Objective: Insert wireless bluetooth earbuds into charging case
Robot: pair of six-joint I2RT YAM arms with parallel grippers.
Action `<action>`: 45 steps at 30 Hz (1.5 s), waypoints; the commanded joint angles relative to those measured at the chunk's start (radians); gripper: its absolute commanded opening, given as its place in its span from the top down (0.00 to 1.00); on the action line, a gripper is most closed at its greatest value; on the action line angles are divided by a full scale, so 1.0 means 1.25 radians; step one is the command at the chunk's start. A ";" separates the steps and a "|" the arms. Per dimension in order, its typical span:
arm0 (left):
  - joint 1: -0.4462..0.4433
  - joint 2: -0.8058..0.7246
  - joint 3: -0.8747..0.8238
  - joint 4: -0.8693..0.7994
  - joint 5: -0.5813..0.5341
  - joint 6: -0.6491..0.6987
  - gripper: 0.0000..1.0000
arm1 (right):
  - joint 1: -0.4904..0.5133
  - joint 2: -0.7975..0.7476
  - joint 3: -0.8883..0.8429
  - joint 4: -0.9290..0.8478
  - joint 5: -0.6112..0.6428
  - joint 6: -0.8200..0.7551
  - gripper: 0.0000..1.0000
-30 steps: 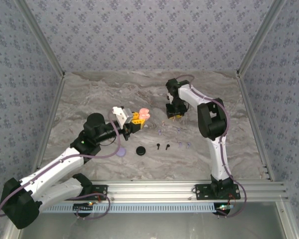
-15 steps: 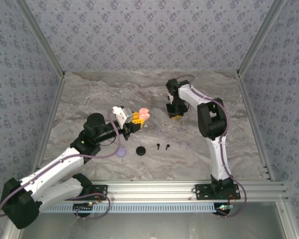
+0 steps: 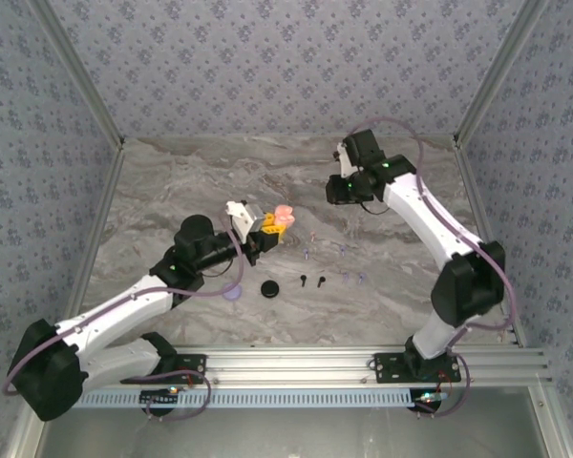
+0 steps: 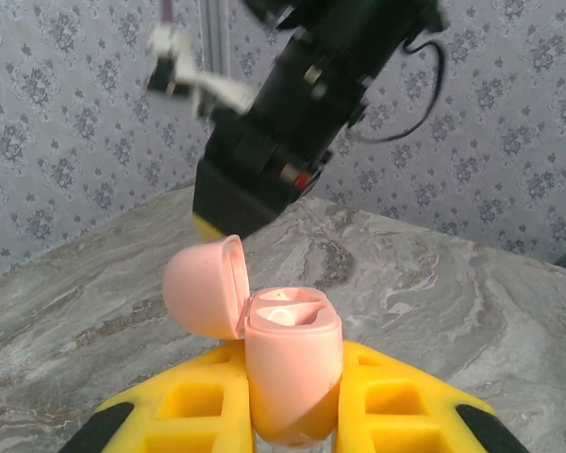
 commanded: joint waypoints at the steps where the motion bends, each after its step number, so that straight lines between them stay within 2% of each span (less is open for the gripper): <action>1: -0.006 0.024 0.012 0.100 -0.024 -0.026 1.00 | 0.012 -0.061 -0.065 0.057 -0.061 0.038 0.75; 9: -0.006 0.106 0.040 0.203 -0.040 -0.094 1.00 | 0.051 -0.262 -0.177 0.256 -0.123 0.100 0.75; 17: -0.010 0.146 0.065 0.250 -0.020 -0.136 1.00 | 0.099 -0.396 -0.301 0.449 -0.108 0.161 0.75; 22: -0.017 0.149 0.070 0.263 -0.012 -0.145 1.00 | 0.142 -0.419 -0.337 0.520 -0.065 0.166 0.76; 27: -0.021 0.146 0.070 0.264 -0.007 -0.147 1.00 | 0.159 -0.407 -0.352 0.574 -0.069 0.187 0.76; 45: -0.023 0.139 0.071 0.274 -0.010 -0.162 1.00 | 0.191 -0.375 -0.345 0.562 -0.042 0.161 0.76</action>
